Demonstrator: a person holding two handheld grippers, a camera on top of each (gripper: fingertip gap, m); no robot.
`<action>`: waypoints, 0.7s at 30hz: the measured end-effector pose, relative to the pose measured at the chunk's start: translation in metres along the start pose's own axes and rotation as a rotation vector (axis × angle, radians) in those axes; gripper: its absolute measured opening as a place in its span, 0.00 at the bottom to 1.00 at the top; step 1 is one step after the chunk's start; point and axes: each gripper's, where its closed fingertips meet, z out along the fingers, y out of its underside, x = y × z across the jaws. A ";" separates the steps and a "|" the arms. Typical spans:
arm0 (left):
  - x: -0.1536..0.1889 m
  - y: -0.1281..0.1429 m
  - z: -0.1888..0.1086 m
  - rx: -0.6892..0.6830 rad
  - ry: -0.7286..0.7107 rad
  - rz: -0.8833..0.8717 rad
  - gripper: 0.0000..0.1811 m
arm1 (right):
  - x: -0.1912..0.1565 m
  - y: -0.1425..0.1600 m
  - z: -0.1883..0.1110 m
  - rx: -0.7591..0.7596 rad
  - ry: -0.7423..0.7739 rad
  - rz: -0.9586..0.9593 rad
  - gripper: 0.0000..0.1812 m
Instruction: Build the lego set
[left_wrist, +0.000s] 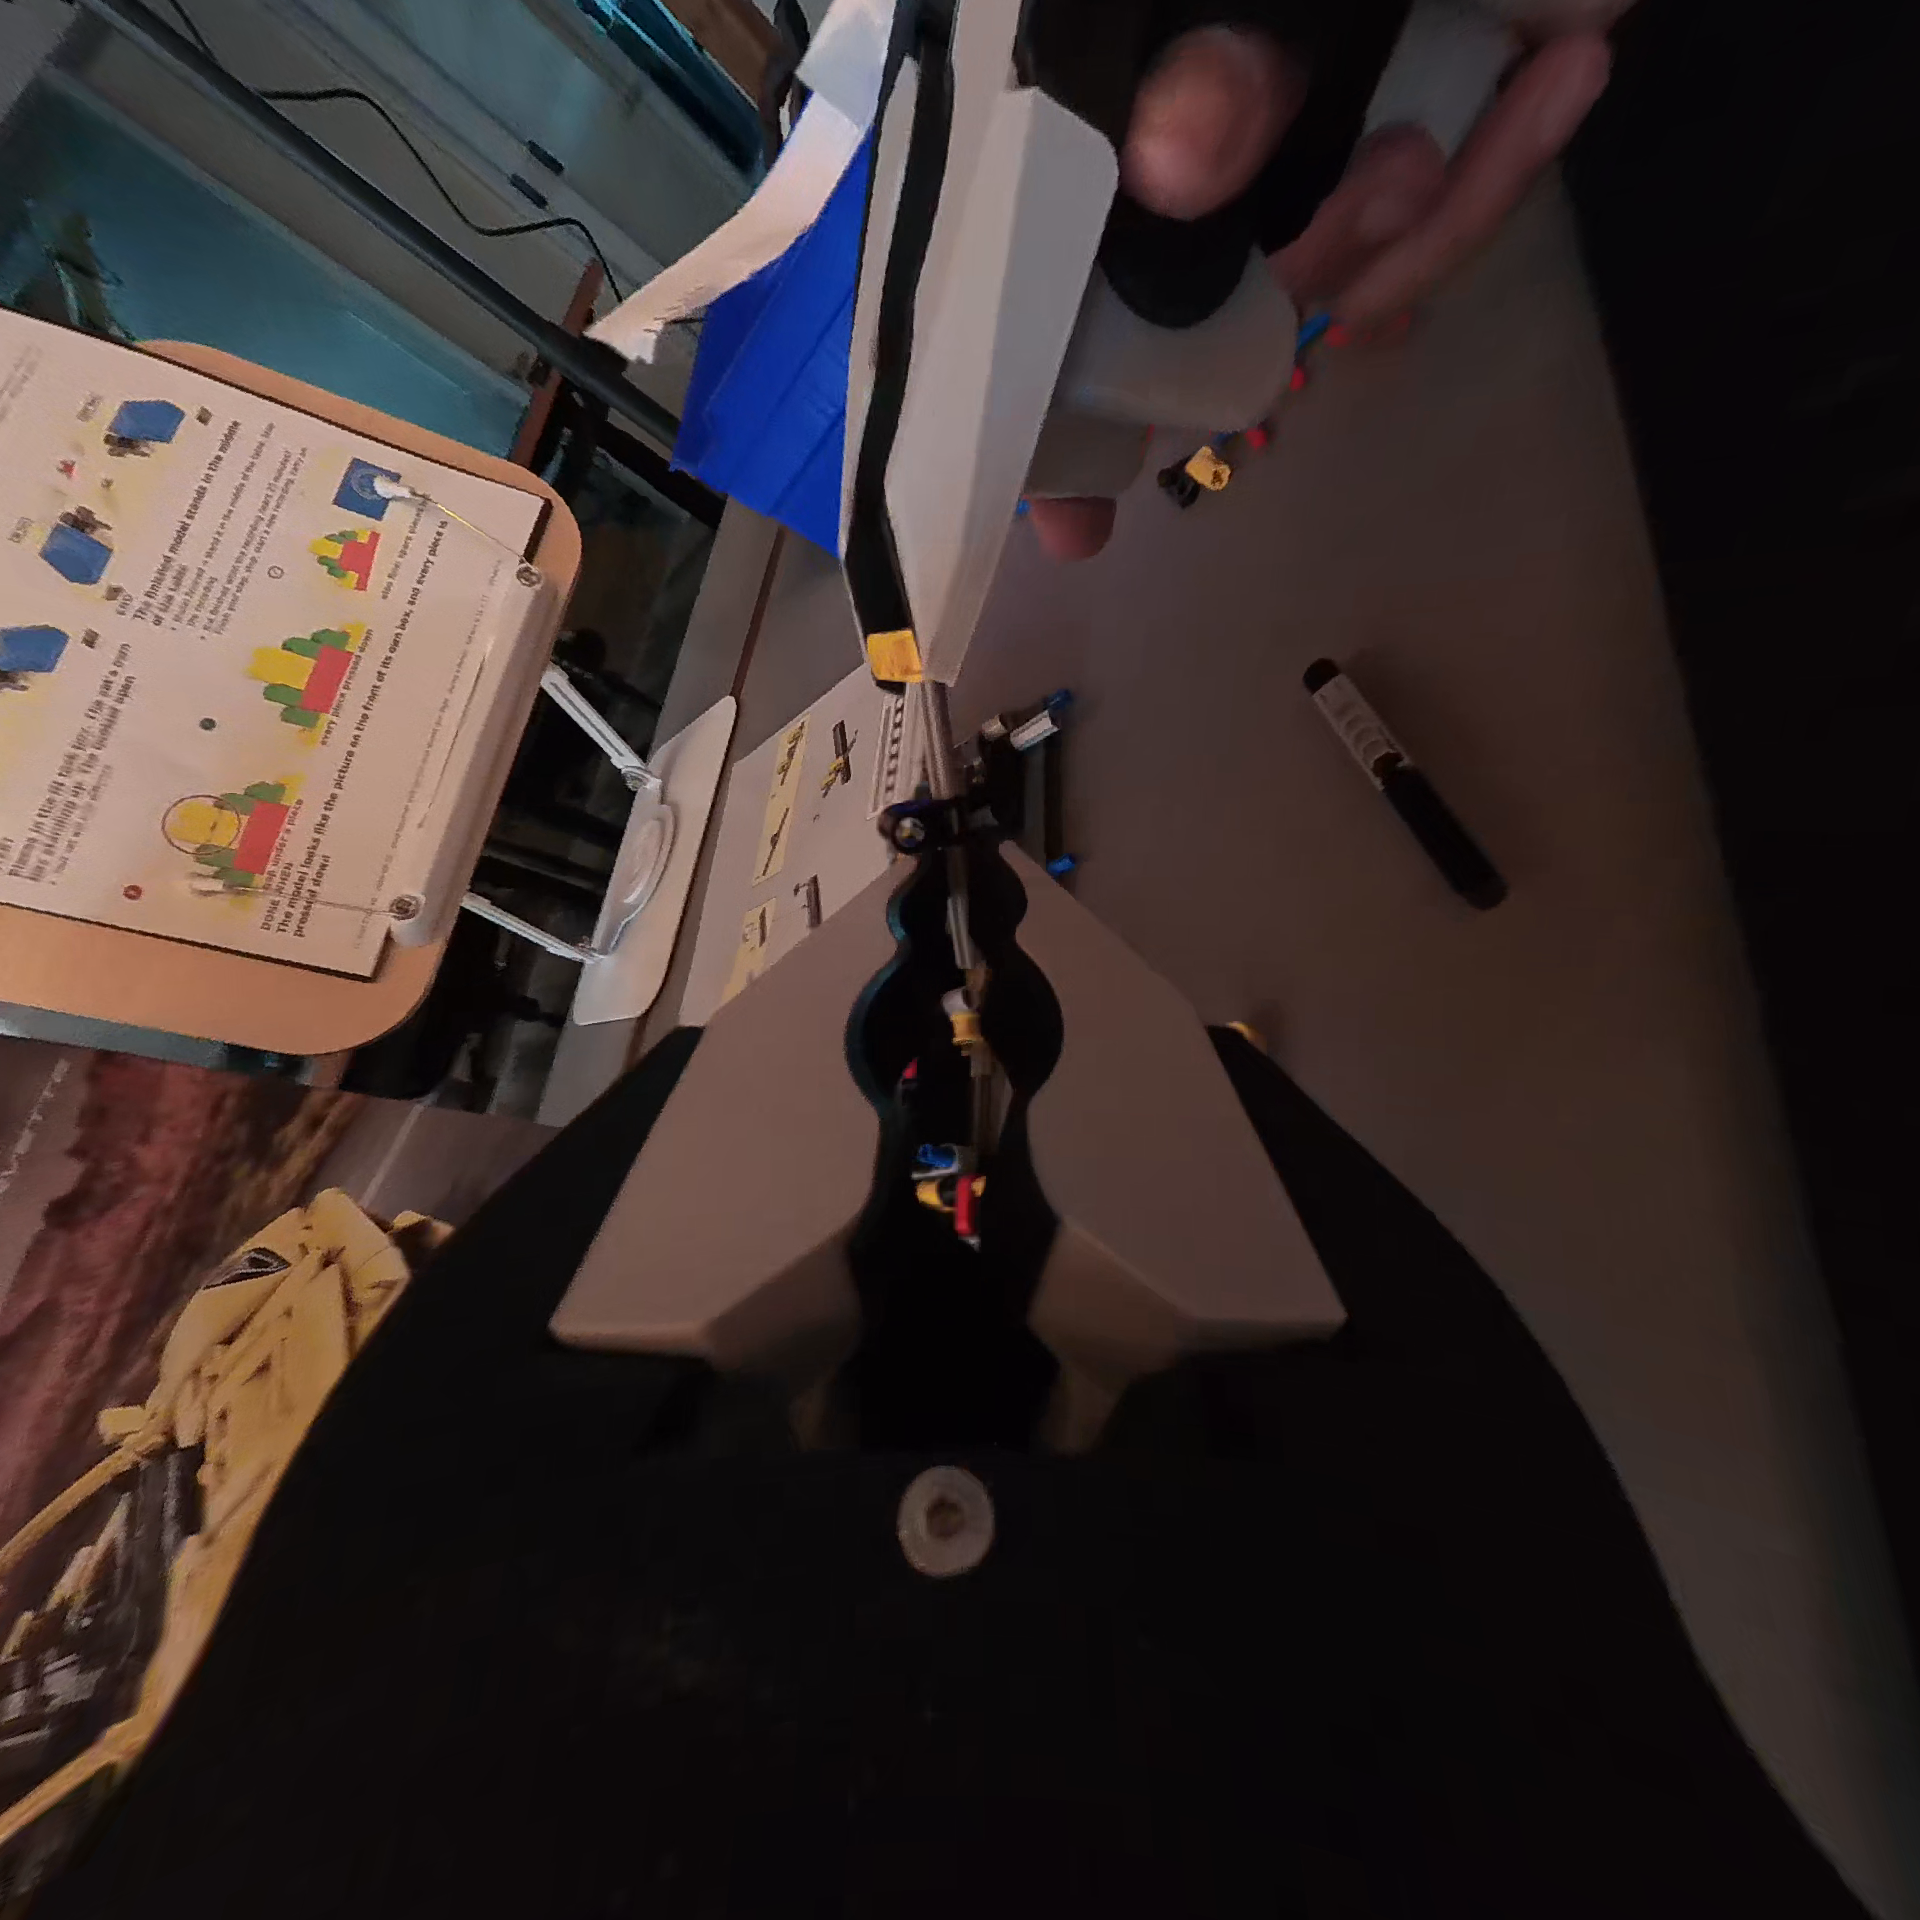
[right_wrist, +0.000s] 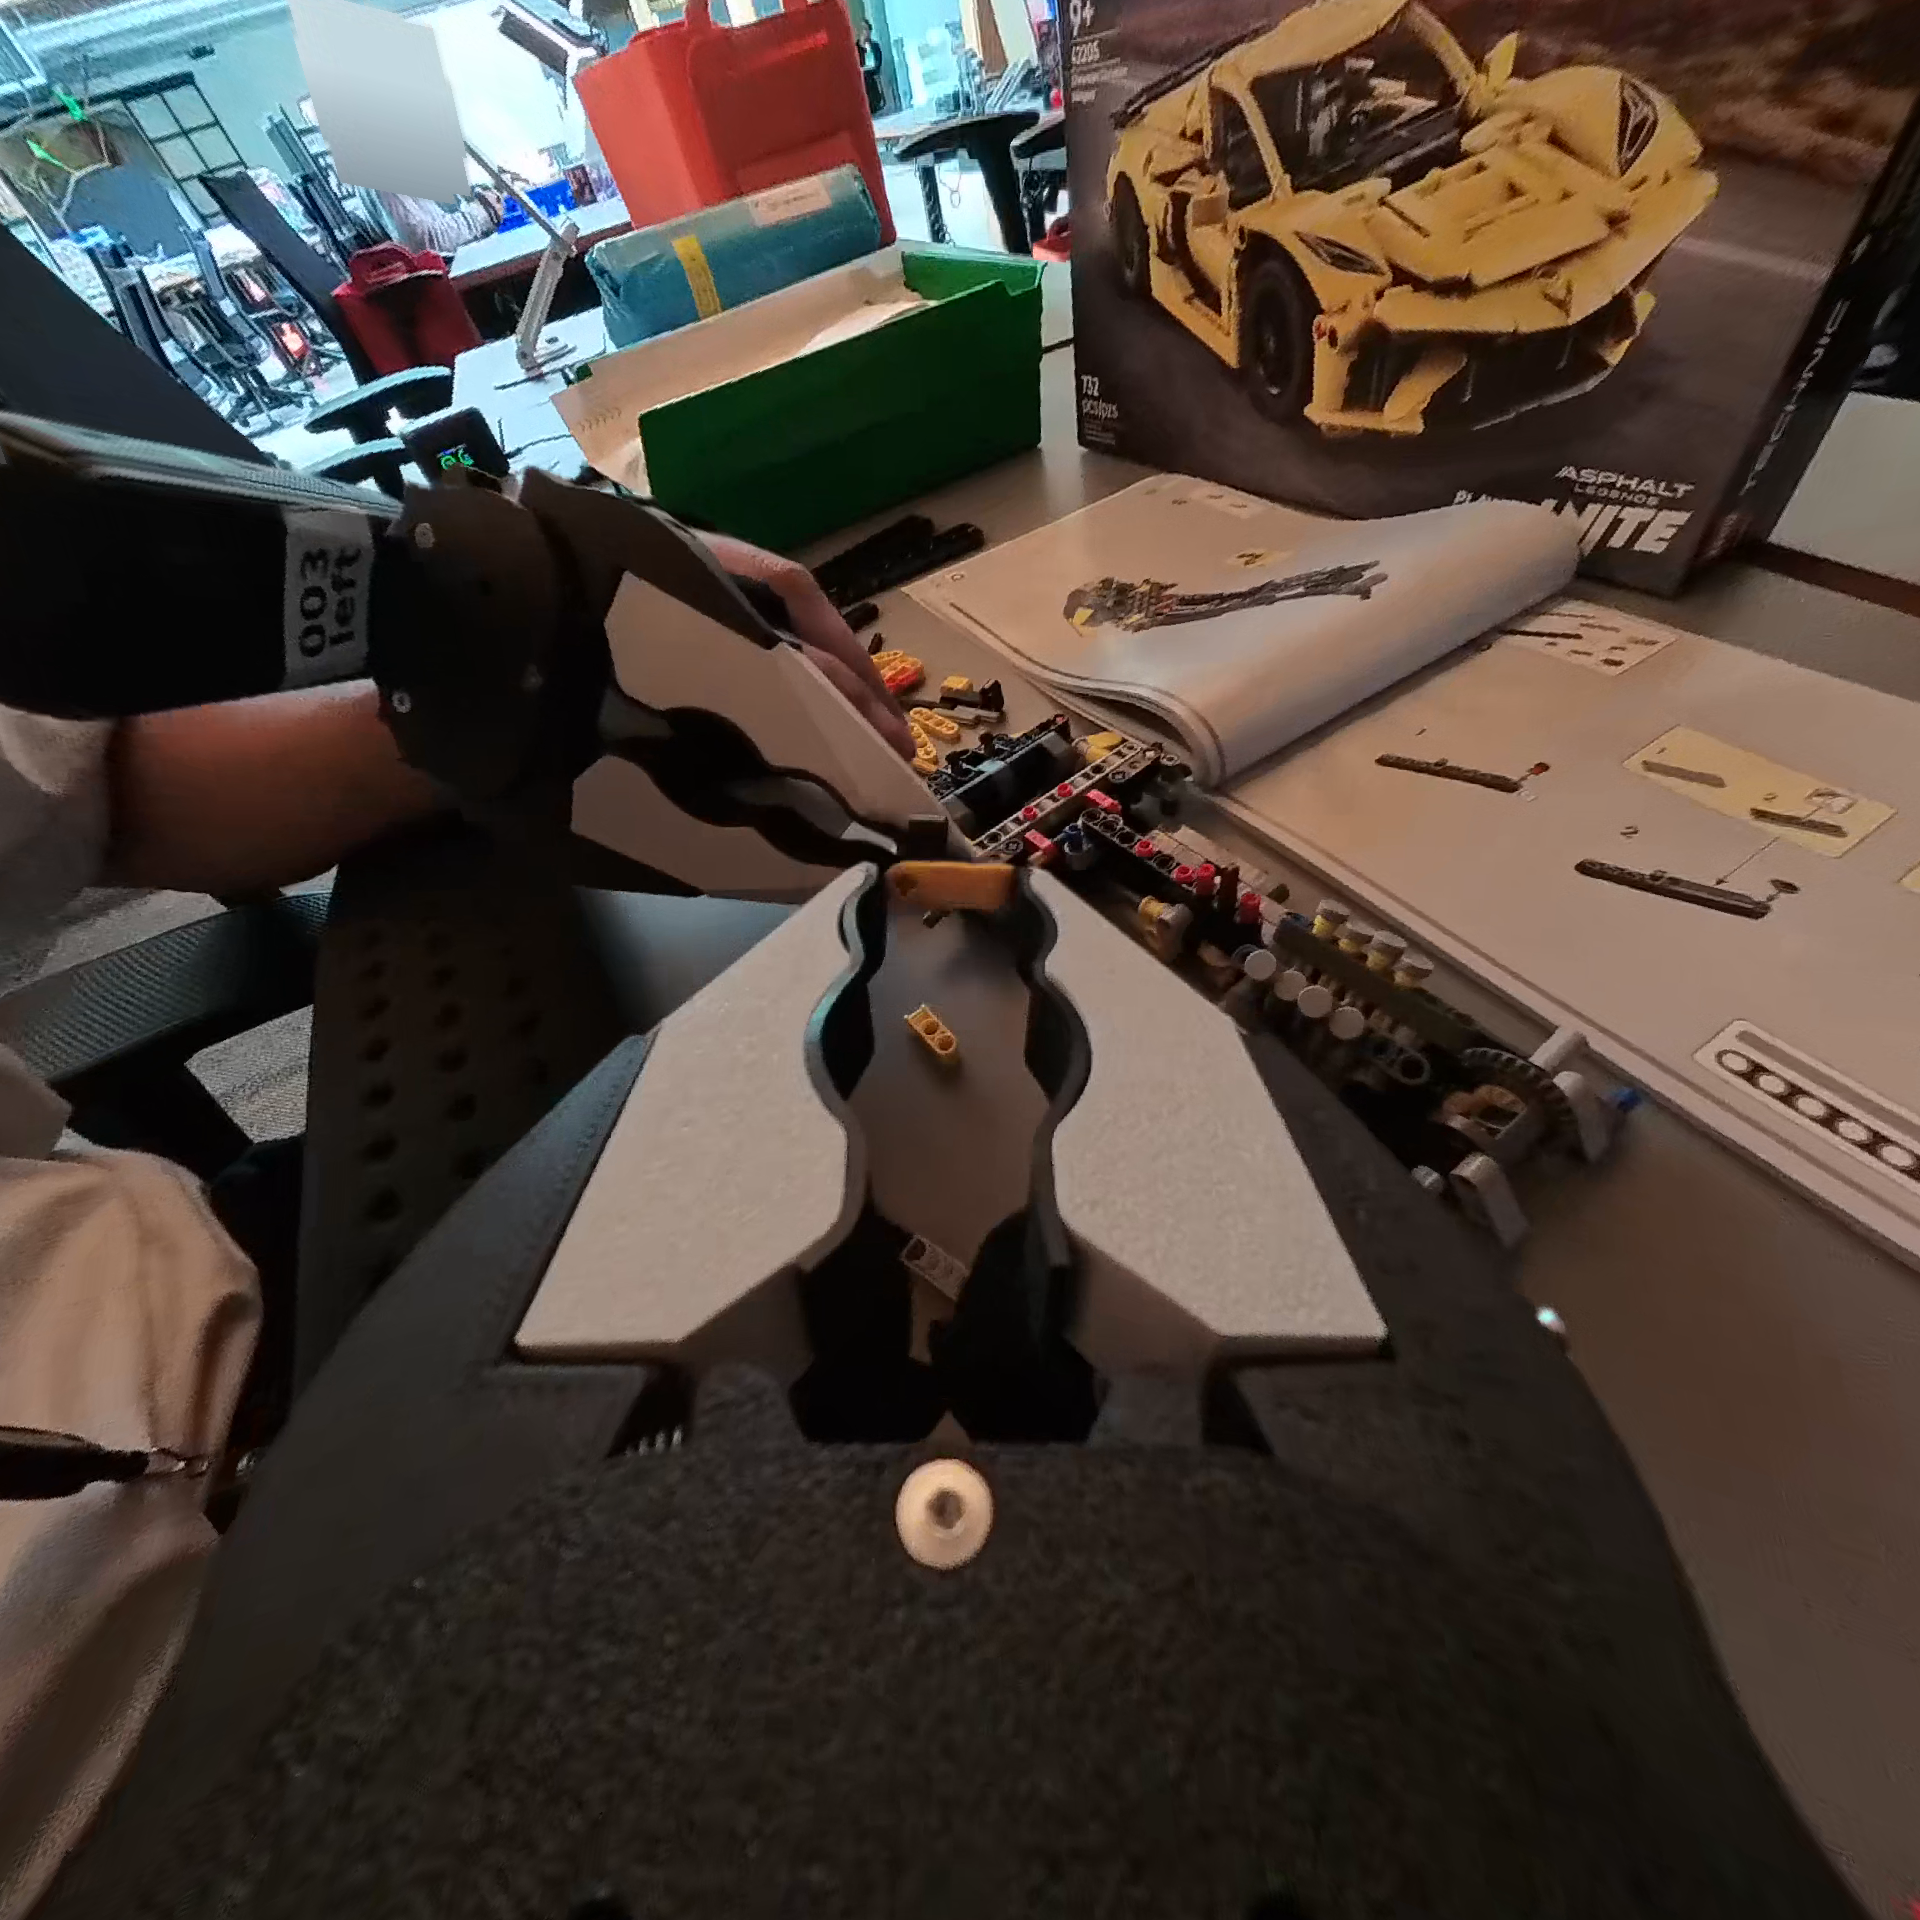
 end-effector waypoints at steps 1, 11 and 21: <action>0.000 -0.001 0.000 0.004 -0.011 0.028 0.01 | 0.000 0.000 -0.001 0.002 -0.001 -0.007 0.13; 0.005 0.006 0.003 -0.070 -0.061 0.198 0.01 | 0.002 0.013 0.002 0.000 0.020 0.011 0.13; 0.013 -0.002 0.005 -0.075 -0.032 0.174 0.01 | 0.003 0.023 0.012 -0.046 0.038 -0.003 0.13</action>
